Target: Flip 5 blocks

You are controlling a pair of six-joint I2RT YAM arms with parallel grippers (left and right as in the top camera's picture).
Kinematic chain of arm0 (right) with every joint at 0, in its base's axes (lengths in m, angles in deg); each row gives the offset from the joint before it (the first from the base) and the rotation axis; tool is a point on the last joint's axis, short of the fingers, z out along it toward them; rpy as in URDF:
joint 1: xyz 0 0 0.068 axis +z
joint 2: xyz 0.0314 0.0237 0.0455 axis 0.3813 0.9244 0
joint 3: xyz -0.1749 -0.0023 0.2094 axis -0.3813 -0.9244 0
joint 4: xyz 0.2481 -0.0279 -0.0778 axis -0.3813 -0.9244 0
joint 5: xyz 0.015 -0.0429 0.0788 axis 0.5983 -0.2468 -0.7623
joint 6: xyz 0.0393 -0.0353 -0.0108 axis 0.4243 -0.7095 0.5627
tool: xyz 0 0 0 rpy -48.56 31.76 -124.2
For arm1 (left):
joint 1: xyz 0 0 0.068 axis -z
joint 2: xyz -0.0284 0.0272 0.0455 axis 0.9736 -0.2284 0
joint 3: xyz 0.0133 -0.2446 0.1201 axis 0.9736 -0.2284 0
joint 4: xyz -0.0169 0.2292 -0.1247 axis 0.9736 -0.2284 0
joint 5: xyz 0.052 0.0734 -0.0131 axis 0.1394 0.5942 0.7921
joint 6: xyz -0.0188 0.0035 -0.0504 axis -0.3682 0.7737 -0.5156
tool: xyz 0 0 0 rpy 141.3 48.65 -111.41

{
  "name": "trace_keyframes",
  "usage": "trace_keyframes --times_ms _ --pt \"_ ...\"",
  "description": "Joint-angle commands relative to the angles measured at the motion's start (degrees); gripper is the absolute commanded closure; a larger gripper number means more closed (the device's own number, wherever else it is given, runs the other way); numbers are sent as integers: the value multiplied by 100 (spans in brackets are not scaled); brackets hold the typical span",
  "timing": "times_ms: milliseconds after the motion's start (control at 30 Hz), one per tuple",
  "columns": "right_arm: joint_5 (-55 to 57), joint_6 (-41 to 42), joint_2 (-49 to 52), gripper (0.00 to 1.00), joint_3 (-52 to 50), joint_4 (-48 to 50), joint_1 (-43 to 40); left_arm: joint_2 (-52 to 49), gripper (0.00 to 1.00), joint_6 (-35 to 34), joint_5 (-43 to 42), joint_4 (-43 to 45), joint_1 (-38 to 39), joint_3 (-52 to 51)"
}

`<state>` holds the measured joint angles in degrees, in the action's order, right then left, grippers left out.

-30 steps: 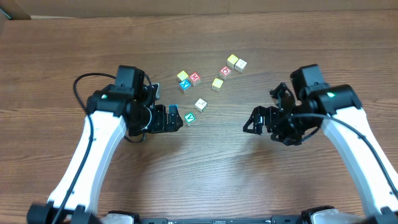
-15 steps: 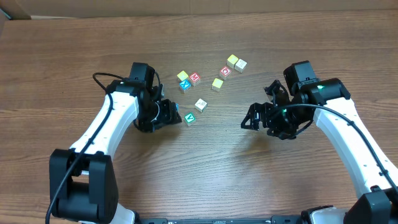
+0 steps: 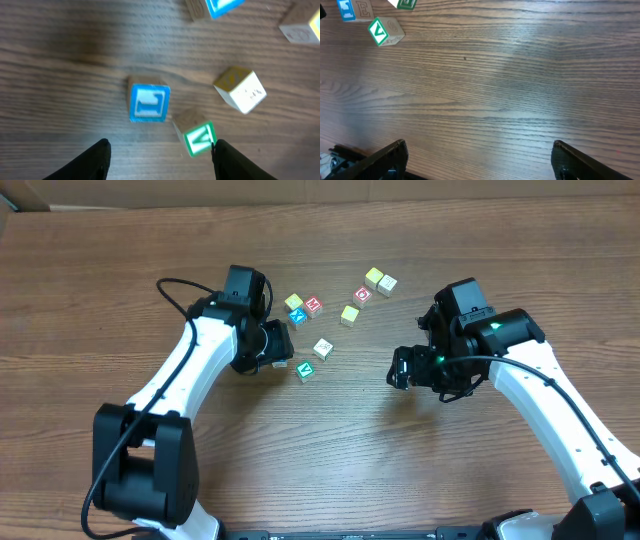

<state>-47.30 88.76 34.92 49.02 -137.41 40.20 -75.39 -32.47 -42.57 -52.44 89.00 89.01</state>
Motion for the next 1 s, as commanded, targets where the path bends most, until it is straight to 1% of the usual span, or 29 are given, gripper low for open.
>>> trace_keyframes --times_ms 0,100,133,233,333,567,667,700,967 --pt "118 273 -24 8 -2 68 162 -450 40 -52 339 -210 31 470" --pt "122 297 -24 8 -94 114 293 -791 40 81 332 -358 31 761" --pt "258 466 -24 8 -131 129 374 -984 41 160 313 -431 42 911" --pt "468 597 -24 8 -133 129 496 -1117 43 232 326 -439 74 962" --pt "463 599 -24 8 -133 129 581 -1156 46 348 317 -448 74 960" --pt "461 723 -24 8 -133 74 586 -1156 50 798 313 -581 101 960" --pt "459 726 -24 8 -133 -13 586 -1156 46 1019 315 -605 116 960" --pt "459 726 -24 8 -133 -44 586 -1156 46 1082 315 -616 131 957" --pt "459 726 -24 8 -133 -181 586 -1165 51 1086 315 -619 144 957"
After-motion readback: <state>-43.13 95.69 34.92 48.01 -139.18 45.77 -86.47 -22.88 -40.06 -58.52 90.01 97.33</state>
